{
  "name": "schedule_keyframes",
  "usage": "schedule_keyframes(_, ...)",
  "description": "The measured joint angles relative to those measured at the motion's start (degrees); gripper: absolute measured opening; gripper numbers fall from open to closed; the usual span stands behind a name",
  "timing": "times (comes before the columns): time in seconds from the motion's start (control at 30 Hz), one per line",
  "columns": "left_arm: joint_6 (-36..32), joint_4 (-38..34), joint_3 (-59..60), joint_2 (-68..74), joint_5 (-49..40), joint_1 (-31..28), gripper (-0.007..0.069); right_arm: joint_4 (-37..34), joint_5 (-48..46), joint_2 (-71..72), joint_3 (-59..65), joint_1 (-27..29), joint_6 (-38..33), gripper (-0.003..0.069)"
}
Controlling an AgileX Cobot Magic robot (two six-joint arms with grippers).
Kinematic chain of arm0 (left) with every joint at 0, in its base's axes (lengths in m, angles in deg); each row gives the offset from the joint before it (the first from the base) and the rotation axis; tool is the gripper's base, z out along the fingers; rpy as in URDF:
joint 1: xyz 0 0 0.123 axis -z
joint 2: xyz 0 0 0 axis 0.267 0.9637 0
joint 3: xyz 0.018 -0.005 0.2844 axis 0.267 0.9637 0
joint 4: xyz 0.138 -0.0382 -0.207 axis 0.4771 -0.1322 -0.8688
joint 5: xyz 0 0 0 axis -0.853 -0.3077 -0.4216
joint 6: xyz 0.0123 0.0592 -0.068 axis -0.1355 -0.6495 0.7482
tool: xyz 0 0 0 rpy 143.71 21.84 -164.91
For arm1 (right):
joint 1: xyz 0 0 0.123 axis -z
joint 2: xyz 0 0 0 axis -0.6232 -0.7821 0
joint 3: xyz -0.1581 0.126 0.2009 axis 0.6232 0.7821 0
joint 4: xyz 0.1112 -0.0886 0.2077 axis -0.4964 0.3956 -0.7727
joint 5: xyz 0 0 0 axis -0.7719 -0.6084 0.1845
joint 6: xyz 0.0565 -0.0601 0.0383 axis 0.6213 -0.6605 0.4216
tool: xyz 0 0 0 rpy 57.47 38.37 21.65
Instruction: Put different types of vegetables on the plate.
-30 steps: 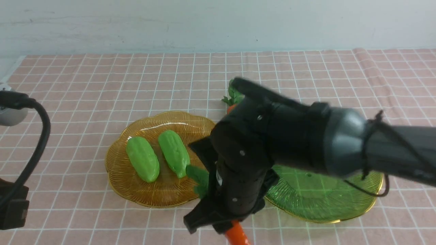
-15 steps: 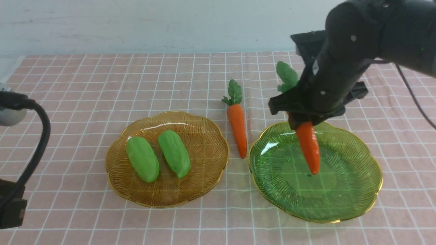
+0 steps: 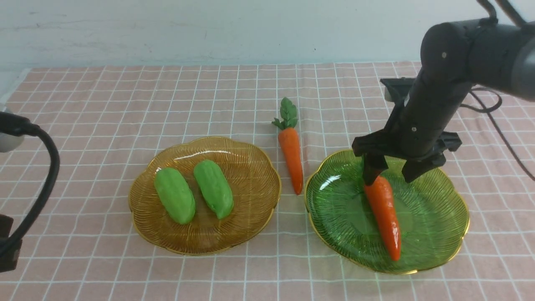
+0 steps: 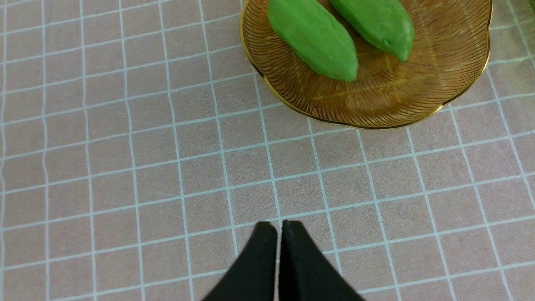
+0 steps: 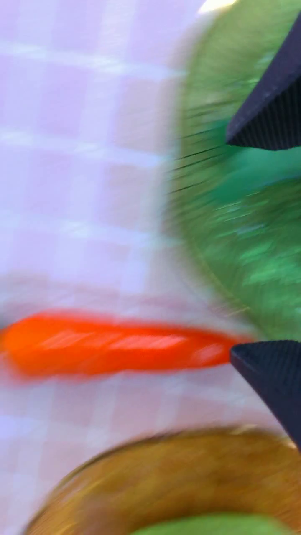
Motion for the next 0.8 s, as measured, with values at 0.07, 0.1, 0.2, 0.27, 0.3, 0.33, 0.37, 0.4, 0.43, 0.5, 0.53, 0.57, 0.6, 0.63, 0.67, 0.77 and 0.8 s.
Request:
schedule_keyframes(0.07, 0.0, 0.0, 0.0, 0.0, 0.0, 0.0, -0.0004, -1.1, 3.1, -1.8, -3.0, -0.4, -1.8, 0.0557)
schedule_keyframes(0.1, 0.0, 0.0, 0.0, 0.0, 0.0, 0.0, -0.0004, -1.8, 4.1, -3.3, -4.7, -0.7, -2.8, 0.0557)
schedule_keyframes(0.2, 0.0, 0.0, 0.0, 0.0, 0.0, 0.0, -0.0004, -2.7, 5.5, -7.5, -11.1, -1.5, -5.0, 0.0557)
schedule_keyframes(0.27, 0.0, 0.0, 0.0, 0.0, 0.0, 0.0, -0.0004, -3.0, 5.6, -10.4, -14.6, -2.0, -5.7, 0.0557)
schedule_keyframes(0.3, 0.0, 0.0, 0.0, 0.0, 0.0, 0.0, -0.0004, -3.0, 5.6, -12.0, -16.7, -2.3, -6.5, 0.0557)
schedule_keyframes(0.33, 0.0, 0.0, 0.0, 0.0, 0.0, 0.0, -0.0004, -3.1, 5.6, -13.3, -18.1, -2.5, -6.8, 0.0557)
schedule_keyframes(0.37, 0.0, 0.0, 0.0, 0.0, 0.0, 0.0, -0.0004, -3.1, 5.5, -14.6, -19.6, -2.6, -7.0, 0.0557)
schedule_keyframes(0.4, 0.0, 0.0, 0.0, 0.0, 0.0, 0.0, -0.0004, -3.1, 5.4, -15.9, -21.0, -2.8, -7.2, 0.0557)
schedule_keyframes(0.43, 0.0, 0.0, 0.0, 0.0, 0.0, 0.0, -0.0004, -3.1, 5.1, -18.4, -23.2, -3.1, -7.3, 0.0557)
schedule_keyframes(0.5, 0.0, 0.0, 0.0, 0.0, -0.2, 0.0, -0.0004, -3.1, 3.9, -21.5, -26.9, -3.5, -7.6, 0.0557)
schedule_keyframes(0.53, 0.0, 0.0, 0.0, 0.0, -0.2, 0.0, -0.0004, -3.0, 3.2, -22.5, -28.0, -3.5, -7.6, 0.0557)
schedule_keyframes(0.57, 0.0, 0.3, 0.0, 0.0, -0.2, 0.0, -0.0004, -3.0, 2.1, -24.6, -29.9, -3.8, -7.6, 0.0557)
schedule_keyframes(0.6, 0.0, 0.5, 0.0, 0.0, -0.2, 0.0, -0.0004, -2.9, 1.4, -25.5, -30.5, -3.9, -7.6, 0.0557)
schedule_keyframes(0.63, 0.0, 0.7, 0.0, 0.0, -0.2, 0.0, -0.0004, -2.8, 0.4, -26.9, -31.9, -4.0, -7.6, 0.0553)
schedule_keyframes(0.67, 0.0, 1.2, 0.0, 0.0, -0.2, 0.0, -0.0004, -2.7, -0.4, -28.0, -33.0, -4.1, -7.3, 0.0547)
schedule_keyframes(0.77, 0.2, 2.2, 0.0, 0.0, -0.3, 0.0, -0.0004, -2.7, -1.4, -30.4, -34.7, -4.5, -6.5, 0.0518)
schedule_keyframes(0.8, 0.4, 2.5, 0.0, 0.0, -0.3, 0.0, -0.0004, -2.7, -1.6, -31.1, -35.1, -4.5, -6.4, 0.0501)
